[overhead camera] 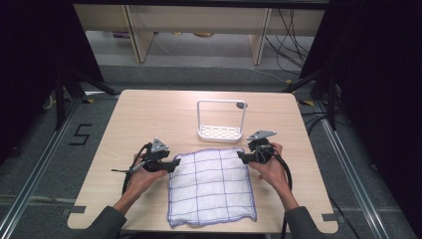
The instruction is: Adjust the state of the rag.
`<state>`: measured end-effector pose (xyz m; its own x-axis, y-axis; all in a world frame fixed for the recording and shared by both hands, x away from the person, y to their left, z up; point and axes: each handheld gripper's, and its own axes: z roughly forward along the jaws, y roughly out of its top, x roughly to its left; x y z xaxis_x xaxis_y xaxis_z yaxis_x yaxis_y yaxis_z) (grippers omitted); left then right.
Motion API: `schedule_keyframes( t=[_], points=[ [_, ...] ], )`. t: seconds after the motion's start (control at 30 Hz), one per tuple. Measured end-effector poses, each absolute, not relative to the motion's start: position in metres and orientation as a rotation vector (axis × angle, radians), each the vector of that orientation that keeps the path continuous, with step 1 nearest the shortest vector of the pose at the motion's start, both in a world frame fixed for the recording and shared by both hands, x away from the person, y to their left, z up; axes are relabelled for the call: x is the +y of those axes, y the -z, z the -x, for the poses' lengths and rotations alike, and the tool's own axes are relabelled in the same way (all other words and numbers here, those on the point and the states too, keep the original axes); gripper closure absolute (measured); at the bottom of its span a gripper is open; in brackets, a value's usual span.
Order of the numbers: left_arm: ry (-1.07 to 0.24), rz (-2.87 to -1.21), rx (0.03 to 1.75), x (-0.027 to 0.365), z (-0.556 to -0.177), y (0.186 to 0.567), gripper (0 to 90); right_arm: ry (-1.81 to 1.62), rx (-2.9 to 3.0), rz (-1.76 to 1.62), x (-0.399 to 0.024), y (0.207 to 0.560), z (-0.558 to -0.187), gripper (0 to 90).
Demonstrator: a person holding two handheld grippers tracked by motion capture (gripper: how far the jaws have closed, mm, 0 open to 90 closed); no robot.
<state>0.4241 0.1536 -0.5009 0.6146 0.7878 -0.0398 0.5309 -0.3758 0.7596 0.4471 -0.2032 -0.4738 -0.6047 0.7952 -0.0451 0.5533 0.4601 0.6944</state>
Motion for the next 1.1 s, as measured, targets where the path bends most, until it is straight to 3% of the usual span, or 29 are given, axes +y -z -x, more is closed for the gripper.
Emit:
schedule_keyframes(
  t=[0.43, 0.7, 0.83, 1.03, 1.1],
  points=[
    [-0.403, -2.114, 1.052, 0.150, -0.434, 0.511, 54.2, -0.912, 2.394, -1.190, -0.185, 0.487, -0.468, 43.2],
    [-0.394, -2.105, 1.016, 0.146, -0.433, 0.515, 78.0, -0.870, 2.423, -1.225, -0.181, 0.498, -0.477, 45.4],
    [-0.412, -2.105, 1.003, 0.144, -0.433, 0.516, 82.4, -0.855, 2.428, -1.219, -0.181, 0.500, -0.480, 46.6],
    [-0.413, -2.090, 0.995, 0.146, -0.436, 0.515, 84.0, -0.868, 2.433, -1.234, -0.182, 0.501, -0.481, 56.9],
    [-0.416, -2.083, 0.993, 0.146, -0.436, 0.516, 84.2, -0.907, 2.430, -1.281, -0.183, 0.501, -0.480, 65.2]
  ],
)
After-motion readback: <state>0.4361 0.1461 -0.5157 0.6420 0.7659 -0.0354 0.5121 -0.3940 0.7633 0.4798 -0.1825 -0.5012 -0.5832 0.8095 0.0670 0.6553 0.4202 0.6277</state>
